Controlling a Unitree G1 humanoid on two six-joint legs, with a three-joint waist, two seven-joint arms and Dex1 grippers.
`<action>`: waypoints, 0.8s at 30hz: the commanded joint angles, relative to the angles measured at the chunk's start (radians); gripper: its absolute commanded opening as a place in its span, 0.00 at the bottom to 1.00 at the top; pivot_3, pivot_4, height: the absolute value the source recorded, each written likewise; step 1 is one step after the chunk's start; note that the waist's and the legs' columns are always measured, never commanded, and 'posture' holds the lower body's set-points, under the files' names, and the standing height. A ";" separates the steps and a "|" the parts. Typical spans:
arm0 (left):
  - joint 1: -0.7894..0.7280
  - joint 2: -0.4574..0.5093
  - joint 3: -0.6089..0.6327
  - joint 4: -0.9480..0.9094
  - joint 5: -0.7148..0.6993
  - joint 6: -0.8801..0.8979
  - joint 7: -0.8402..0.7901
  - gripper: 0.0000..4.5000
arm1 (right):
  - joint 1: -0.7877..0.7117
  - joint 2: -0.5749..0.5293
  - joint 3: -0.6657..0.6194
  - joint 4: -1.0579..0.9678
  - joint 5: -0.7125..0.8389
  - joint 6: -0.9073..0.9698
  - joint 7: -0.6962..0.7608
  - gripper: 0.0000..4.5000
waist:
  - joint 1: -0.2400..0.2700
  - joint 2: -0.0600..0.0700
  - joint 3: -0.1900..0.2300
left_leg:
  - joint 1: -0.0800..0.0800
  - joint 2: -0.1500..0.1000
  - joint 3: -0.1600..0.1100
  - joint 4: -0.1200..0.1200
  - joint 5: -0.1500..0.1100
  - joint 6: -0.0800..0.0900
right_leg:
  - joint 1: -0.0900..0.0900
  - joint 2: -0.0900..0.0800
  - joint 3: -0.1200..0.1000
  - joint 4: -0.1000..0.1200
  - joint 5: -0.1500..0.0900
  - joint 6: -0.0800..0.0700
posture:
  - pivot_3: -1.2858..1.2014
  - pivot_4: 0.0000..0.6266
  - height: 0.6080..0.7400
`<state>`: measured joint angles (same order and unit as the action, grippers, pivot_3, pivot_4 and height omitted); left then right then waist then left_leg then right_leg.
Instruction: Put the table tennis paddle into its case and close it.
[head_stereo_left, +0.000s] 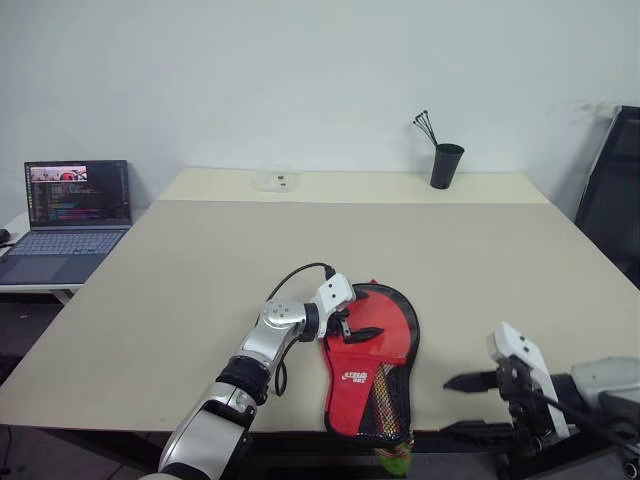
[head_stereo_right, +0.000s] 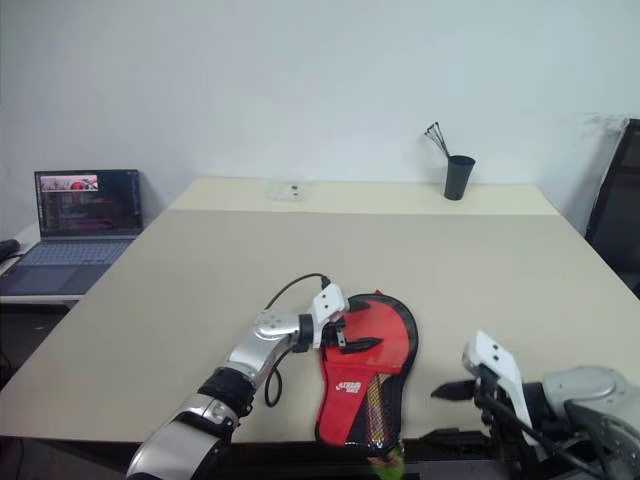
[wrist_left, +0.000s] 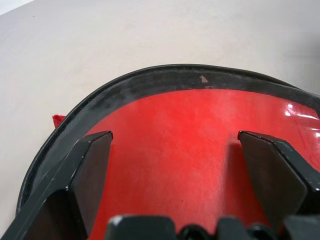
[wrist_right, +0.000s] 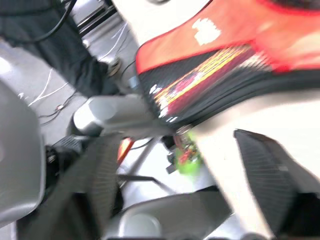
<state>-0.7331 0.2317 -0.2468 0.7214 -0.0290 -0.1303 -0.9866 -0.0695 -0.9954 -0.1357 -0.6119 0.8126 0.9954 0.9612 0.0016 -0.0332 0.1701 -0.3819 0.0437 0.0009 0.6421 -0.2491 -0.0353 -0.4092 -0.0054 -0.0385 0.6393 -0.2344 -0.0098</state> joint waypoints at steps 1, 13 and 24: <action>0.060 0.033 0.004 -0.058 0.000 0.059 -0.020 0.98 | -0.143 0.057 0.019 0.120 -0.044 -0.072 -0.030 0.99 | -0.004 0.000 0.000 | 0.000 0.000 0.000 0.000 0.000 0.000 | 0.000 0.000 0.000 0.000 0.000 0.000 | 0.52 0.24 1.00; 0.335 0.306 0.287 -0.641 -0.299 0.384 -0.058 0.98 | -0.461 0.327 0.172 0.613 -0.312 -0.457 0.013 0.99 | -0.027 0.000 0.007 | -0.010 0.005 0.000 -0.001 0.000 0.000 | -0.014 0.005 0.004 0.008 -0.002 -0.002 | 0.52 0.24 1.00; 0.469 0.320 0.365 -0.891 -0.346 0.493 0.131 0.98 | -0.666 0.350 0.166 1.056 -0.431 -0.652 0.179 0.99 | 0.003 0.002 0.009 | -0.011 0.003 0.000 0.002 0.000 0.000 | -0.013 0.003 0.004 0.008 -0.002 -0.002 | 0.52 0.24 1.00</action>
<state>-0.2391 0.5658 0.1318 -0.1193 -0.3749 0.3564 -0.8939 -0.7030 -0.6162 0.0693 0.4017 0.3939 0.3904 1.1059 0.0051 -0.0308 0.1788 -0.3932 0.0467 0.0016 0.6445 -0.2489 -0.0352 -0.4218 -0.0030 -0.0343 0.6470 -0.2366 -0.0122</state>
